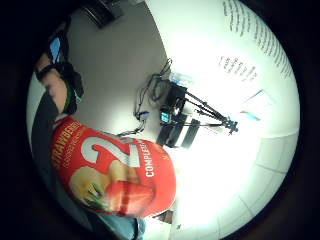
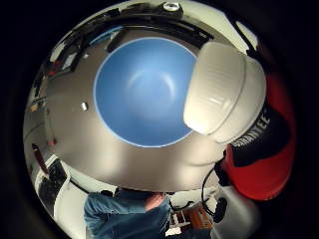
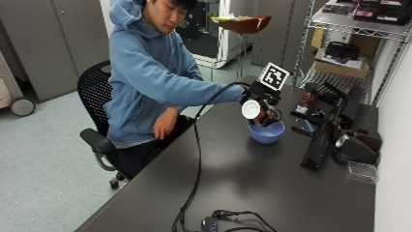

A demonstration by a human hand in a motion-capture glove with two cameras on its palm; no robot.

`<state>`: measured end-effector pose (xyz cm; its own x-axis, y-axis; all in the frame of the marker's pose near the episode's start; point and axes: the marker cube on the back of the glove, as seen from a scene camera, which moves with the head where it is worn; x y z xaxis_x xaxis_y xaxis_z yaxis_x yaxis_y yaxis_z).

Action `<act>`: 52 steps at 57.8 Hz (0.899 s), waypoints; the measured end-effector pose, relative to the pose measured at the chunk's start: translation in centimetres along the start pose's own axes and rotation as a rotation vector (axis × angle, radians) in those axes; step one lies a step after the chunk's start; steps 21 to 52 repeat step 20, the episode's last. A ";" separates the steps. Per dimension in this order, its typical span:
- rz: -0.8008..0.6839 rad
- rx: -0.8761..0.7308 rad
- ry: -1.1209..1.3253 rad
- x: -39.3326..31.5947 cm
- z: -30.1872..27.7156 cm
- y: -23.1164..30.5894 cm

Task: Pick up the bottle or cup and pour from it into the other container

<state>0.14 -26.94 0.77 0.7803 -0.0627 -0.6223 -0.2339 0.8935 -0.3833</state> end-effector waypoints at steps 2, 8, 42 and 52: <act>0.011 -0.011 0.020 -0.4 0.0 -0.2; -0.019 -0.016 -0.002 -2.4 -0.3 -0.6; -0.013 -0.024 0.046 -1.1 -0.1 -0.3; -0.013 -0.024 0.046 -1.1 -0.1 -0.3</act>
